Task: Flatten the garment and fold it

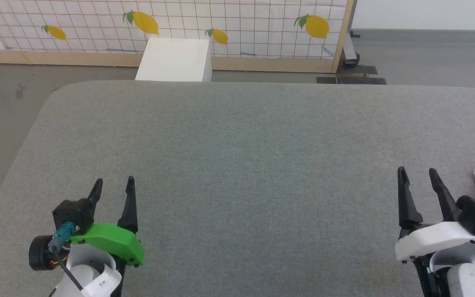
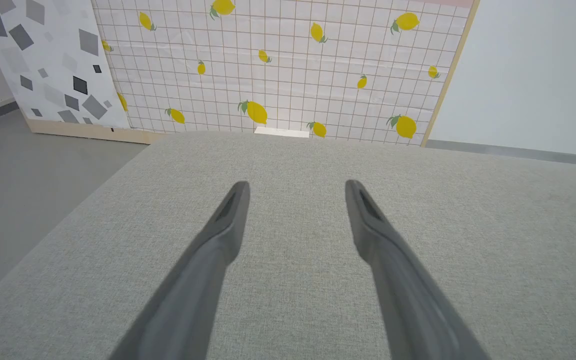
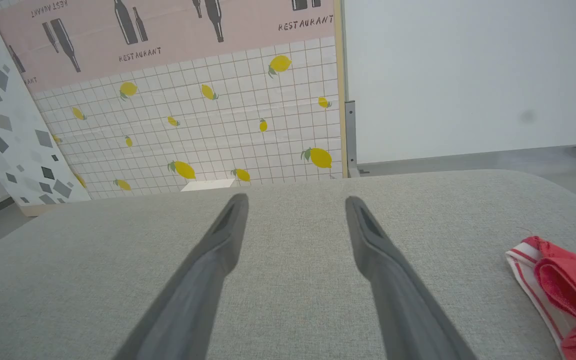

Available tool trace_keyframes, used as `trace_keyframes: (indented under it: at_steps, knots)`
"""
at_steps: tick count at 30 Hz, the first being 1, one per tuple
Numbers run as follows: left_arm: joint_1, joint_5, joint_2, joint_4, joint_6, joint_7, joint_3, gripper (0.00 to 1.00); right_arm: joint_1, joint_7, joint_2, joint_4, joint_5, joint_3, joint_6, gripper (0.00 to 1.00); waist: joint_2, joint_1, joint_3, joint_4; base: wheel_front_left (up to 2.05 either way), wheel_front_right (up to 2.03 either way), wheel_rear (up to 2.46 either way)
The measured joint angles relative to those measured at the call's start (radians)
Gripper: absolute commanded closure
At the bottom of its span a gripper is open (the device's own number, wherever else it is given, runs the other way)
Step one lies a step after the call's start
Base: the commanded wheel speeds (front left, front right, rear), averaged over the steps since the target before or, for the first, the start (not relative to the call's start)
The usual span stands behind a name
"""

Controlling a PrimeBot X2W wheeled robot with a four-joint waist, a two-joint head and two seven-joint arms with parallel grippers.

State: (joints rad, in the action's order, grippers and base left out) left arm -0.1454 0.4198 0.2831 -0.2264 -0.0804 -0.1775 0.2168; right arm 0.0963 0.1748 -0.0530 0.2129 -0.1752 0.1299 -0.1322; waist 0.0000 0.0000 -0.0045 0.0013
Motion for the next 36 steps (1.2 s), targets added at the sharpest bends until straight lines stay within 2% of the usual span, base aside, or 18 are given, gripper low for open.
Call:
trace_keyframes:
  at_steps: [36]
  knots:
    - [-0.004,0.006,0.004,-0.002,-0.017,-0.005,0.02,0.0,0.001,-0.009,0.0,0.009,-0.002,-0.014,0.0,0.0,0.0,0.0,0.007,-0.006,0.0,0.0,0.0]
